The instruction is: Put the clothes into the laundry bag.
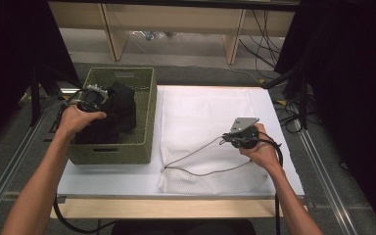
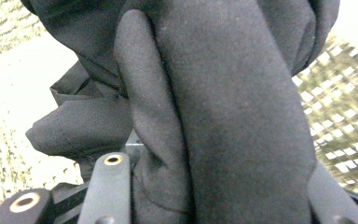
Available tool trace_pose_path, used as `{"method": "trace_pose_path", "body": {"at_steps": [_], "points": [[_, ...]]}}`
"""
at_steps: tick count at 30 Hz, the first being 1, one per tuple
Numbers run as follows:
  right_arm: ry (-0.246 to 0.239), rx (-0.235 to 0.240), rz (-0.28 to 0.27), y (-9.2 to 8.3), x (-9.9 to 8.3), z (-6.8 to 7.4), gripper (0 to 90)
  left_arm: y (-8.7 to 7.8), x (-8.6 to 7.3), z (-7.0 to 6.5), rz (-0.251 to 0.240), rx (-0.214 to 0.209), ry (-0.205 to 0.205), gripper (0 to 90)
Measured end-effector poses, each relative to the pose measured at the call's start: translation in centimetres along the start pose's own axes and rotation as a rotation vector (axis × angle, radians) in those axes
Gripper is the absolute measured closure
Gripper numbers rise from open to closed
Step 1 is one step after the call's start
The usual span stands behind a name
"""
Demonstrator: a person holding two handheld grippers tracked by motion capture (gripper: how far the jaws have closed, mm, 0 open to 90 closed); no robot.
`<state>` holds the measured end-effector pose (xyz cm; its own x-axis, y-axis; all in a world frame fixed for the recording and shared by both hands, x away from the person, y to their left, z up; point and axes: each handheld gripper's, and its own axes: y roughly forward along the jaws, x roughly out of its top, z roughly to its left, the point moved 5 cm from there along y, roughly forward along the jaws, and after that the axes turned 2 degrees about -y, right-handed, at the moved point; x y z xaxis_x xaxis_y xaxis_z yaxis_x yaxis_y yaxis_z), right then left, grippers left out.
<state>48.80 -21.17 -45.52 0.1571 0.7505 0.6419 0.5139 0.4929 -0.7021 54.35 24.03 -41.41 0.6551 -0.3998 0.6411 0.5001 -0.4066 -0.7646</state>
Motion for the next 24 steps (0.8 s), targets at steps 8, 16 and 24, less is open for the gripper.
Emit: {"method": "trace_pose_path", "body": {"at_steps": [8, 16, 24], "points": [[0.012, -0.005, 0.0, -0.2, -0.1, 0.0, 87.7, -3.5, 2.4, -1.3, -0.061, -0.033, 0.01, 53.9], [0.004, -0.01, -0.014, -0.1, 0.1, -0.2, 88.2, -7.6, 4.1, -4.0, -0.156, -0.108, 0.041, 54.0], [0.003, 0.005, -0.029, -0.6, 0.6, -0.3, 88.7, -10.5, 4.3, -8.5, -0.217, -0.215, 0.078, 53.8]]}}
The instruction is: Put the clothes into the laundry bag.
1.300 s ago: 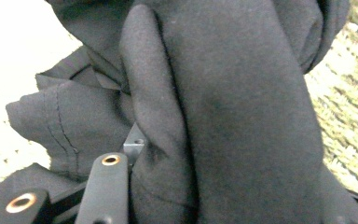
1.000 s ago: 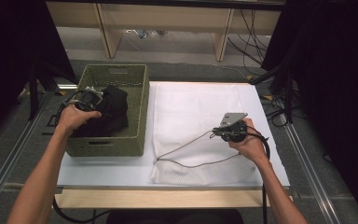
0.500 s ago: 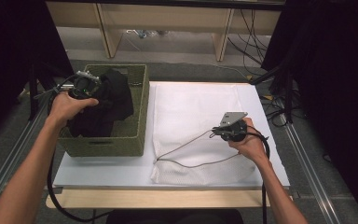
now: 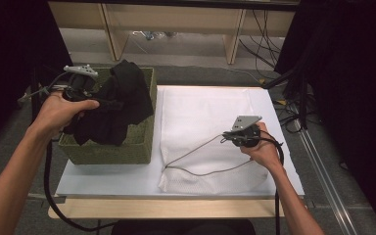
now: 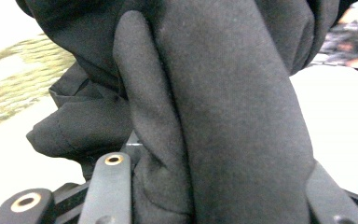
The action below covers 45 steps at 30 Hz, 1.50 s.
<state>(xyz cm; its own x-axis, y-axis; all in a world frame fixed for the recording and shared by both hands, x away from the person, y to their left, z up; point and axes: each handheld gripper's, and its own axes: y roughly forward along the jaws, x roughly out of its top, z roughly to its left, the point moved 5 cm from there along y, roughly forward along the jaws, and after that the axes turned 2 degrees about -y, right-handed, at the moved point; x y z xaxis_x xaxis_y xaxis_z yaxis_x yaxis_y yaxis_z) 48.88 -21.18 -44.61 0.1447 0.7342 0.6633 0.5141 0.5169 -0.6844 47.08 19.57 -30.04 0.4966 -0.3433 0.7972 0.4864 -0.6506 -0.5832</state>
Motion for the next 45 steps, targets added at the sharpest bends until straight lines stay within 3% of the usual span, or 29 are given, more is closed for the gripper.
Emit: {"method": "trace_pose_path", "body": {"at_steps": [2, 4, 5, 6, 10, 12, 14, 19, 24, 29, 33, 37, 38, 39, 42, 45], "points": [[0.014, -0.005, 0.002, -0.1, 0.3, -0.1, 88.7, 0.0, 0.1, -1.5, -0.001, -0.04, 0.017, 53.8], [-0.012, -0.006, -0.012, 0.0, 0.9, -0.7, 88.7, 0.0, 0.2, -3.2, -0.015, -0.06, 0.03, 53.9], [-0.003, -0.023, -0.009, 0.0, 1.0, -0.8, 88.7, 0.0, 0.3, -4.3, -0.015, -0.086, 0.043, 53.9], [0.018, -0.013, -0.009, 0.1, 1.1, -0.9, 88.7, 0.0, 0.3, -5.0, -0.017, -0.103, 0.055, 53.8], [0.025, -0.005, -0.012, 0.4, 1.0, -1.2, 88.8, 0.4, 0.1, -8.6, -0.011, -0.196, 0.068, 53.8], [0.039, 0.001, -0.014, 0.3, 0.9, -1.2, 88.7, 0.9, -0.4, -10.5, 0.002, -0.27, 0.064, 53.8], [0.027, 0.0, -0.027, 0.2, 1.1, -1.3, 88.7, 1.7, -1.2, -12.0, 0.02, -0.312, 0.056, 53.8], [0.022, -0.003, -0.04, 0.0, 1.7, -1.0, 88.7, 4.7, -3.3, -15.1, 0.074, -0.388, 0.093, 53.7], [0.024, -0.004, -0.052, -0.3, 1.9, -1.1, 88.7, 8.2, -5.1, -16.9, 0.126, -0.446, 0.101, 53.7], [0.057, 0.002, -0.064, -0.7, 1.9, -1.0, 88.7, 11.7, -6.5, -17.6, 0.159, -0.475, 0.078, 53.6], [0.049, 0.005, -0.073, -0.7, 2.1, -1.0, 88.6, 13.8, -6.9, -18.5, 0.198, -0.517, 0.062, 53.5], [0.045, 0.003, -0.076, -0.7, 2.1, -1.0, 88.6, 15.9, -6.5, -18.7, 0.204, -0.535, 0.062, 53.3], [0.045, 0.003, -0.078, -0.8, 2.1, -0.9, 88.7, 16.3, -6.4, -18.8, 0.208, -0.522, 0.04, 53.3], [0.051, 0.005, -0.081, -0.9, 2.1, -0.9, 88.7, 16.6, -6.1, -18.9, 0.213, -0.519, 0.044, 53.2], [0.04, 0.005, -0.094, -1.1, 2.2, -1.1, 88.7, 17.0, -5.4, -19.4, 0.216, -0.532, 0.026, 53.1], [0.05, -0.001, -0.104, -1.4, 2.3, -1.2, 88.7, 17.0, -4.0, -19.5, 0.206, -0.545, 0.033, 52.8]]}}
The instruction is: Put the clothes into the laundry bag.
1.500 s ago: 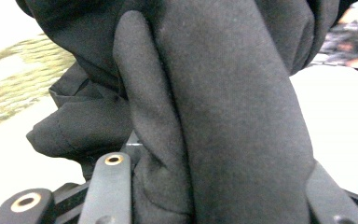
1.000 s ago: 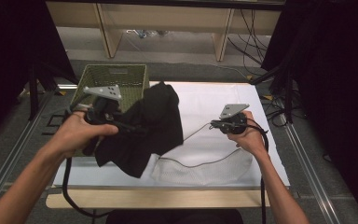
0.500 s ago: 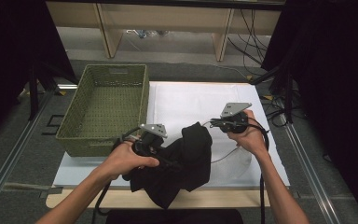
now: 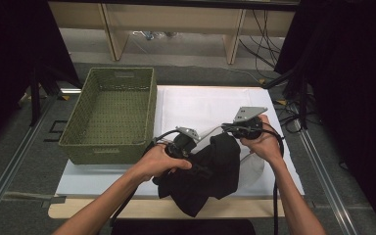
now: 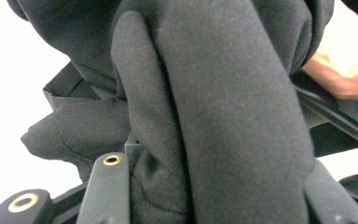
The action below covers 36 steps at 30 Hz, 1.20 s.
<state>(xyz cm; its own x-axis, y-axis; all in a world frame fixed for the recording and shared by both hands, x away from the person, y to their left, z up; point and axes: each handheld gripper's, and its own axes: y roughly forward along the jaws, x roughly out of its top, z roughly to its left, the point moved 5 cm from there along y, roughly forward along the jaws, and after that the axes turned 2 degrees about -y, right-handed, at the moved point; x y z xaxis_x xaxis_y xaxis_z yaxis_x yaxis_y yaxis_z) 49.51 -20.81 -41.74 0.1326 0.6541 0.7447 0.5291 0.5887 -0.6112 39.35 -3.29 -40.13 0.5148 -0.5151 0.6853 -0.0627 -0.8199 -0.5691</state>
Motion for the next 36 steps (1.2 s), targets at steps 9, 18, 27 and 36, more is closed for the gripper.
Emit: {"method": "trace_pose_path", "body": {"at_steps": [9, 18, 27, 36], "points": [[0.006, 0.0, -0.015, -0.5, 0.2, 0.0, 89.1, 1.7, -0.2, 3.6, 0.072, 0.064, -0.126, 52.6], [0.002, -0.007, -0.024, -0.7, 0.5, 0.1, 89.6, 1.8, 0.1, 6.1, 0.049, 0.139, -0.205, 52.3], [-0.024, -0.027, -0.046, -1.0, 1.2, 0.3, 90.0, 2.1, 0.7, 7.4, 0.06, 0.218, -0.218, 51.8], [-0.009, -0.036, -0.054, -1.4, 1.0, 0.0, 90.0, 3.6, 1.0, 9.1, 0.031, 0.305, -0.236, 51.2]]}}
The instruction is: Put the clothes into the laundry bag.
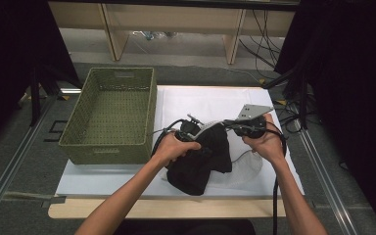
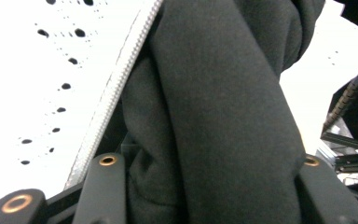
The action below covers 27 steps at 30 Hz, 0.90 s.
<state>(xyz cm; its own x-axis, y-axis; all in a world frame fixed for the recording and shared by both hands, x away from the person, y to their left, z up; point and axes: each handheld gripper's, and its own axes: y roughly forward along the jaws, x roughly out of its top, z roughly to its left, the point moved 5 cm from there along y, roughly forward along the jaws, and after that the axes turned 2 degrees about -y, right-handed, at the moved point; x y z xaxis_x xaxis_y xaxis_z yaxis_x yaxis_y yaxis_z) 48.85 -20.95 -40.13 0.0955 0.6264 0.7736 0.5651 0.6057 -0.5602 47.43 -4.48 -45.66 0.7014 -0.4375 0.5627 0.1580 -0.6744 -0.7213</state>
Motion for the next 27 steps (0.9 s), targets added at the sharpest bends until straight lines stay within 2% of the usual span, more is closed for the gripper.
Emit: {"method": "trace_pose_path", "body": {"at_steps": [1, 2, 3, 4, 5, 6, 7, 9, 10, 12, 14, 15, 18, 19, 21, 22, 24, 27], "points": [[-0.004, 0.002, -0.003, 0.0, 0.0, 0.0, 90.0, -0.2, 0.2, 0.0, -0.017, 0.019, -0.007, 51.5], [-0.006, 0.002, -0.006, 0.0, 0.0, 0.0, 90.0, -0.7, 0.5, 0.2, -0.018, 0.041, 0.012, 51.7], [-0.002, 0.001, -0.008, -0.1, 0.1, 0.1, 90.0, -0.8, 0.7, 0.1, -0.034, 0.049, -0.009, 51.7], [0.004, 0.002, -0.012, -0.2, 0.2, 0.1, 90.0, -1.0, 0.8, 0.5, -0.016, 0.054, 0.019, 51.6], [0.001, 0.002, -0.014, -0.2, 0.3, 0.1, 90.0, -0.9, 0.8, 0.9, -0.02, 0.077, 0.013, 51.4], [-0.005, 0.002, -0.018, -0.2, 0.4, 0.1, 90.0, -0.7, 0.8, 1.2, -0.019, 0.083, 0.008, 50.8], [-0.006, 0.003, -0.016, -0.2, 0.4, 0.2, 90.0, -0.3, 0.6, 1.6, -0.012, 0.085, 0.001, 49.8], [-0.006, 0.012, -0.003, 0.0, 0.3, 0.4, 90.0, 0.5, 0.4, 1.8, -0.046, 0.066, -0.046, 46.2], [-0.014, 0.011, 0.0, 0.1, 0.2, 0.4, 90.0, 0.4, 0.3, 1.9, -0.03, 0.058, -0.028, 42.5], [-0.01, 0.016, 0.015, 0.3, -0.2, 0.5, 90.0, -0.1, 0.5, 1.2, -0.101, 0.05, -0.052, 35.8], [-0.007, 0.018, 0.019, 0.5, -0.5, 0.4, 90.0, -1.1, 0.7, 0.5, -0.128, 0.036, -0.055, 27.8], [0.003, 0.019, 0.022, 0.4, -0.5, 0.4, 90.0, -1.6, 0.6, 0.2, -0.132, 0.033, -0.033, 25.6], [-0.001, 0.02, 0.023, 0.4, -0.6, 0.4, 90.0, -3.4, -0.4, -0.7, -0.127, 0.074, 0.037, 22.6], [-0.003, 0.019, 0.024, 0.4, -0.6, 0.4, 90.0, -3.8, -0.7, -1.0, -0.131, 0.077, 0.045, 19.3], [-0.011, 0.018, 0.024, 0.4, -0.6, 0.3, 90.0, -4.8, -1.7, -1.3, -0.111, 0.102, 0.101, 19.9], [-0.011, 0.017, 0.024, 0.4, -0.6, 0.3, 90.0, -5.1, -2.5, -1.3, -0.083, 0.119, 0.14, 20.1], [-0.007, 0.019, 0.03, 0.4, -0.7, 0.4, 90.0, -5.2, -3.5, -1.1, -0.044, 0.139, 0.176, 20.0], [-0.001, 0.021, 0.041, 0.5, -0.8, 0.5, 90.0, -3.9, -5.1, -0.3, -0.006, 0.145, 0.184, 17.8]]}}
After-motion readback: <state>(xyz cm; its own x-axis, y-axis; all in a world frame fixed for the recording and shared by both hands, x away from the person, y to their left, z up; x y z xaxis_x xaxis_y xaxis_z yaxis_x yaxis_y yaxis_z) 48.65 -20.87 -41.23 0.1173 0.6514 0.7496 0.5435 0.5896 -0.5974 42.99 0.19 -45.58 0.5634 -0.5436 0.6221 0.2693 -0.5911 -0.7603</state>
